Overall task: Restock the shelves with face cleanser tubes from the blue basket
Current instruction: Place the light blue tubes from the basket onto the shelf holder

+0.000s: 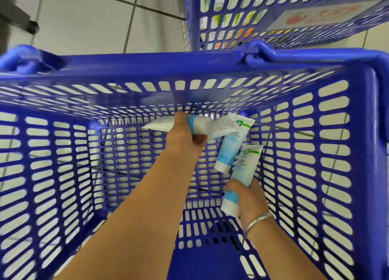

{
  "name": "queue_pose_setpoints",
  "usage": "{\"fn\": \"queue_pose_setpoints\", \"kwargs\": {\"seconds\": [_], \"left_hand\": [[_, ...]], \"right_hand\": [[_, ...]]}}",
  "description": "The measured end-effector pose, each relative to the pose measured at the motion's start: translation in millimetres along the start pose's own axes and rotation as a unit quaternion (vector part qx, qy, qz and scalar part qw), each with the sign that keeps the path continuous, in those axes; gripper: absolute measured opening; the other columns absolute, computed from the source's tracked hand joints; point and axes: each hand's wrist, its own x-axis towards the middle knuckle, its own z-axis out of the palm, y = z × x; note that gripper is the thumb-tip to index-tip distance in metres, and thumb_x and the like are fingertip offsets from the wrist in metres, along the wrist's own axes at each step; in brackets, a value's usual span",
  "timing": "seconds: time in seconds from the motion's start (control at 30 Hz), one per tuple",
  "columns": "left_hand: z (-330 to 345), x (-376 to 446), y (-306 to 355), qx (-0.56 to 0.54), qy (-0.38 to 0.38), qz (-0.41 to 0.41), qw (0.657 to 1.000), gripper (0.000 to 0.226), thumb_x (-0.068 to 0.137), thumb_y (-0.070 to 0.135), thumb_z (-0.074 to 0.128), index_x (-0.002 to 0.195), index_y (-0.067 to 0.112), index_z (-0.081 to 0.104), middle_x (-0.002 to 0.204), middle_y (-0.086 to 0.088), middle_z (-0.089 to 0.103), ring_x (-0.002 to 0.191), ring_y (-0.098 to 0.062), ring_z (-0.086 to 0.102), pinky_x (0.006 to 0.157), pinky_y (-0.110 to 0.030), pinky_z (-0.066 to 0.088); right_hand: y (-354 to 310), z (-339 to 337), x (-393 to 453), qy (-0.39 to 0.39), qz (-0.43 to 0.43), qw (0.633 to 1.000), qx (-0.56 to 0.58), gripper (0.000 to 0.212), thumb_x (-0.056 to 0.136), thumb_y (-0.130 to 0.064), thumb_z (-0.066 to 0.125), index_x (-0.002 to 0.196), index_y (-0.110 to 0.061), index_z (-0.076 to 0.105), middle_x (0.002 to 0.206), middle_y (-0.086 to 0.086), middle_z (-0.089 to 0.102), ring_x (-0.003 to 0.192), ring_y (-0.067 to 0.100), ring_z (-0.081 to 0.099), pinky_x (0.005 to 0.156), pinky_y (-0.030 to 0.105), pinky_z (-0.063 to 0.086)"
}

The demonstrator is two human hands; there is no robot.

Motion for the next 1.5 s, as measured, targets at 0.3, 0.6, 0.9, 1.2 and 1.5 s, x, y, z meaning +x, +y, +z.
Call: {"fn": "queue_pose_setpoints", "kwargs": {"seconds": [0.3, 0.6, 0.9, 1.2, 1.5], "left_hand": [[-95, -46, -2, -0.017, 0.017, -0.05, 0.998, 0.018, 0.086, 0.018, 0.062, 0.098, 0.009, 0.053, 0.087, -0.012, 0.06, 0.06, -0.016, 0.061, 0.05, -0.025, 0.057], [-146, -167, 26, 0.191, -0.038, 0.059, 0.979, 0.039, 0.072, 0.046, 0.056, 0.087, 0.011, 0.059, 0.055, -0.004, 0.06, 0.037, -0.012, 0.052, 0.035, -0.019, 0.042], [-126, -357, 88, 0.113, -0.127, 0.163, 0.972, 0.045, 0.071, 0.051, 0.05, 0.082, 0.011, 0.067, 0.062, -0.007, 0.062, 0.046, -0.014, 0.055, 0.041, -0.021, 0.045], [-144, -566, 142, 0.056, -0.183, 0.257, 0.947, 0.053, 0.065, 0.055, 0.05, 0.087, 0.008, 0.061, 0.058, -0.003, 0.062, 0.041, -0.011, 0.054, 0.039, -0.02, 0.046], [-216, -707, 118, -0.136, -0.172, 0.317, 0.923, 0.058, 0.067, 0.056, 0.049, 0.097, 0.008, 0.063, 0.068, -0.009, 0.067, 0.047, -0.017, 0.058, 0.043, -0.028, 0.05]], "right_hand": [[-13, 11, -24, -0.036, -0.02, 0.999, 0.009, 0.013, 0.081, -0.012, 0.067, 0.086, -0.019, 0.057, 0.074, 0.004, 0.059, 0.061, 0.016, 0.056, 0.05, 0.027, 0.048], [-45, 19, -121, -0.12, -0.02, 0.992, 0.04, 0.008, 0.085, -0.004, 0.059, 0.09, -0.01, 0.058, 0.053, 0.0, 0.064, 0.042, 0.01, 0.058, 0.04, 0.021, 0.046], [-149, 26, -301, -0.181, -0.075, 0.974, 0.116, 0.015, 0.089, -0.002, 0.049, 0.078, -0.009, 0.055, 0.044, -0.002, 0.057, 0.033, 0.009, 0.051, 0.034, 0.014, 0.04], [-231, 39, -527, -0.318, -0.167, 0.927, 0.109, 0.014, 0.087, -0.024, 0.052, 0.091, -0.012, 0.055, 0.051, 0.0, 0.061, 0.038, 0.01, 0.054, 0.036, 0.016, 0.042], [-240, 25, -685, -0.472, -0.199, 0.859, 0.003, 0.046, 0.068, -0.044, 0.057, 0.104, -0.015, 0.057, 0.062, 0.003, 0.062, 0.046, 0.011, 0.057, 0.04, 0.02, 0.045]]}}
